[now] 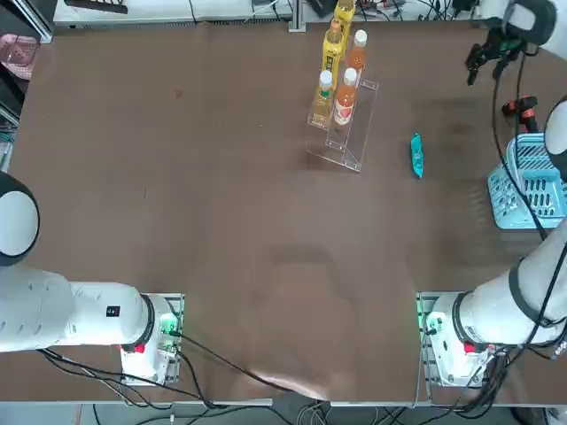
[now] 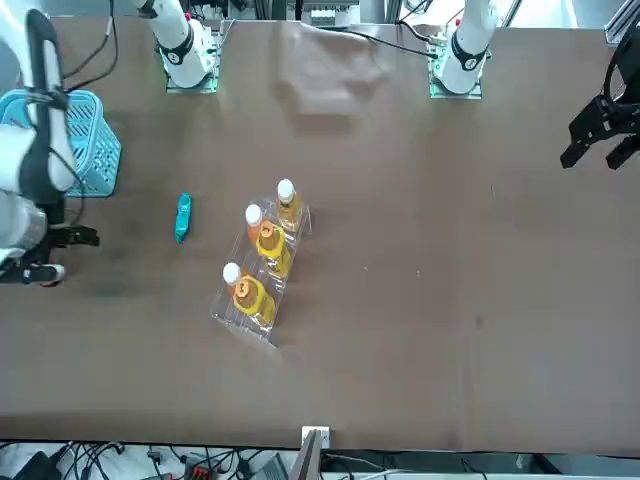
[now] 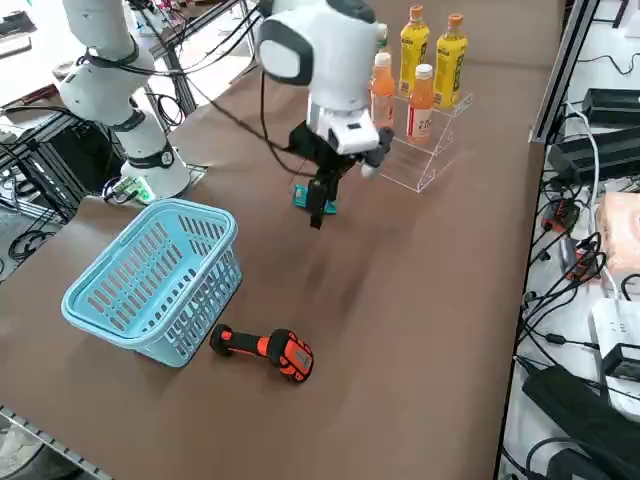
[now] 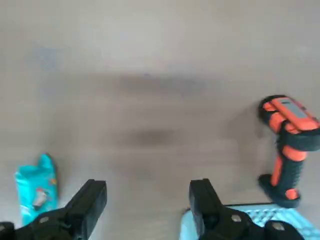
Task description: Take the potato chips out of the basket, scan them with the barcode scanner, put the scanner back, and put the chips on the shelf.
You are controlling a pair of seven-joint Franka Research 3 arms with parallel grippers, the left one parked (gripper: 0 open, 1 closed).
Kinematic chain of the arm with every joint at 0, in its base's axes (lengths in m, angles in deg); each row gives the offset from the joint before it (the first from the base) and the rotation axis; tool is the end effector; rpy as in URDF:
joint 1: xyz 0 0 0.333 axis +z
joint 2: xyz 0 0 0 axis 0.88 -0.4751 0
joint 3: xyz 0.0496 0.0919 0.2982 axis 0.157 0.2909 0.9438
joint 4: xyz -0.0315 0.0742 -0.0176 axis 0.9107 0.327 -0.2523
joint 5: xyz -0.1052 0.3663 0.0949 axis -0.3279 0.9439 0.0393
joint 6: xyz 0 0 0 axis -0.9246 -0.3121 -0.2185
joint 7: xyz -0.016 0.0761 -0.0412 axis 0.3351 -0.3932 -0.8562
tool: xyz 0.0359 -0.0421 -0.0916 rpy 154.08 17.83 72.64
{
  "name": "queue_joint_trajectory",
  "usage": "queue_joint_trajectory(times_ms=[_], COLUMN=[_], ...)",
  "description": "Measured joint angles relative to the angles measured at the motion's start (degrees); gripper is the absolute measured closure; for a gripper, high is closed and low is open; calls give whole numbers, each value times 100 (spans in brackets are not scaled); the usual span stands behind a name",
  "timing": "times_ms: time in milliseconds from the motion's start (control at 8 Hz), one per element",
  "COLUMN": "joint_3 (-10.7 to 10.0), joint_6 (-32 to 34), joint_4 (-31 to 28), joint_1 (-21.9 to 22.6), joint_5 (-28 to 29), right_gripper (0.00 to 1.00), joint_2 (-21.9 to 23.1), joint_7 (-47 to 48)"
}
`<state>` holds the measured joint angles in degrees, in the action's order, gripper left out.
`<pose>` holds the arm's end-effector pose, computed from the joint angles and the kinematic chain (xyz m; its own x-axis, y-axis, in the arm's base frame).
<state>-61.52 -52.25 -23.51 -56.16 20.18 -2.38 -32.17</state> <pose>0.6340 -0.0671 0.3613 0.9867 -0.0005 -0.1628 0.0278 -0.9847 0.1718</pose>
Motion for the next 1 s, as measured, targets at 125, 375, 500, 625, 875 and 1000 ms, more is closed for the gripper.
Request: queue_joint_trajectory(times_ms=[125, 375, 500, 625, 875, 1000], joint_3=[-1, -1, -3, -4, -12, -11], joint_6=[1, -72, -353, -821, -1514, -1653], joint_4=[-191, -676, -1030, -1511, -2358, -2558], joint_1=[401, 988, 1161, 1241, 1317, 1434], joint_5=[-74, -224, -247, -257, -273, -277], right_gripper=[0, 0, 0, 0, 0, 0], joint_2=[48, 173, 274, 418, 675, 746], joint_7=[710, 1802, 2130, 2333, 2632, 2805])
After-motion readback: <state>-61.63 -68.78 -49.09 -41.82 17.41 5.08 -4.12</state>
